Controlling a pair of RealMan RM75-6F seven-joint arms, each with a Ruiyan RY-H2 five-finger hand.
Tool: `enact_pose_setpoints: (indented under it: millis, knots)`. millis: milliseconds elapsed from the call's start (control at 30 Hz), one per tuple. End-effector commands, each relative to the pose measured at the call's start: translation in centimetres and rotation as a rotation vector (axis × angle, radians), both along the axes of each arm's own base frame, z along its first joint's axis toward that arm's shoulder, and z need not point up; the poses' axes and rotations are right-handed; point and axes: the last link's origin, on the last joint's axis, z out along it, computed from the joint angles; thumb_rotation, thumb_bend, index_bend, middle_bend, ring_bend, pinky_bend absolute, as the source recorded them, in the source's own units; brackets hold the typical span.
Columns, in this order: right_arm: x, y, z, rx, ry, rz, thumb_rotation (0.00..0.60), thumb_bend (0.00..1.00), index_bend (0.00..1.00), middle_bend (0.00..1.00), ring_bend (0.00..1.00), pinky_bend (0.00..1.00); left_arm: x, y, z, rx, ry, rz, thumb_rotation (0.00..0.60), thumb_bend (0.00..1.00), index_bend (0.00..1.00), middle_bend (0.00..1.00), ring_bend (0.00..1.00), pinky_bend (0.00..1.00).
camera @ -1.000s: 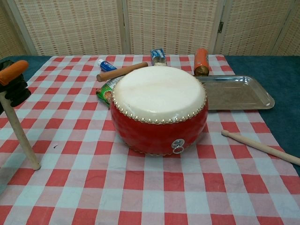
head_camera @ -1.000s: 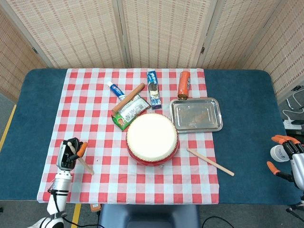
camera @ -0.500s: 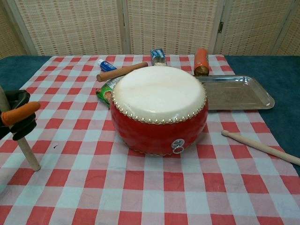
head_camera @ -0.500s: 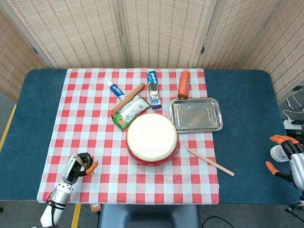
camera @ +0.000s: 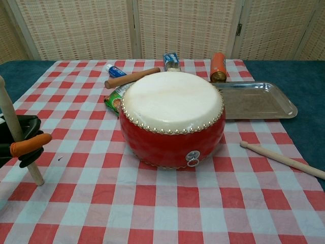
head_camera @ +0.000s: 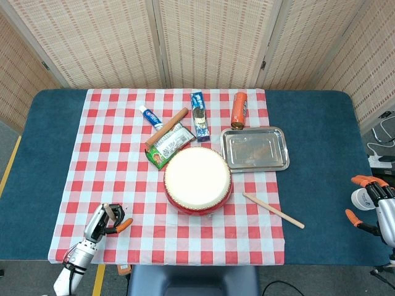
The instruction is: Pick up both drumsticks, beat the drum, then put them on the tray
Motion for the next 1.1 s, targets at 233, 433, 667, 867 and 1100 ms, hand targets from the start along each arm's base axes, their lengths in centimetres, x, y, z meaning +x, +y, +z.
enact_pose_setpoints:
  millis: [233, 433, 667, 867, 1100]
  knots:
    - [-0.1, 0.0, 0.1, -0.001, -0.002, -0.008, 0.6, 0.18, 0.26, 0.23, 0.18, 0.32, -1.0, -0.4, -1.7, -0.024, 0.05, 0.001, 0.6, 0.29, 0.77, 0.87, 0.8, 0.81]
    - [0.0, 0.0, 0.1, -0.002, -0.002, -0.008, 0.6, 0.18, 0.26, 0.23, 0.18, 0.32, -1.4, -0.6, -2.4, -0.026, 0.069, -0.006, 0.6, 0.29, 0.78, 0.88, 0.8, 0.81]
    - [0.0, 0.1, 0.0, 0.0, -0.002, -0.012, 0.6, 0.18, 0.26, 0.23, 0.19, 0.32, -2.1, -0.7, -3.1, -0.023, 0.086, 0.003, 0.6, 0.3, 0.79, 0.88, 0.81, 0.82]
    - [0.1, -0.1, 0.0, 0.0, -0.005, -0.011, 0.6, 0.18, 0.26, 0.23, 0.19, 0.32, -2.5, -0.7, -3.5, -0.004, 0.109, 0.005, 0.6, 0.33, 0.81, 0.91, 0.83, 0.87]
    - [0.1, -0.1, 0.0, -0.003, -0.008, -0.009, 0.6, 0.18, 0.26, 0.24, 0.18, 0.32, -2.7, -0.5, -4.1, 0.016, 0.145, 0.001, 0.6, 0.45, 0.86, 0.98, 0.9, 0.99]
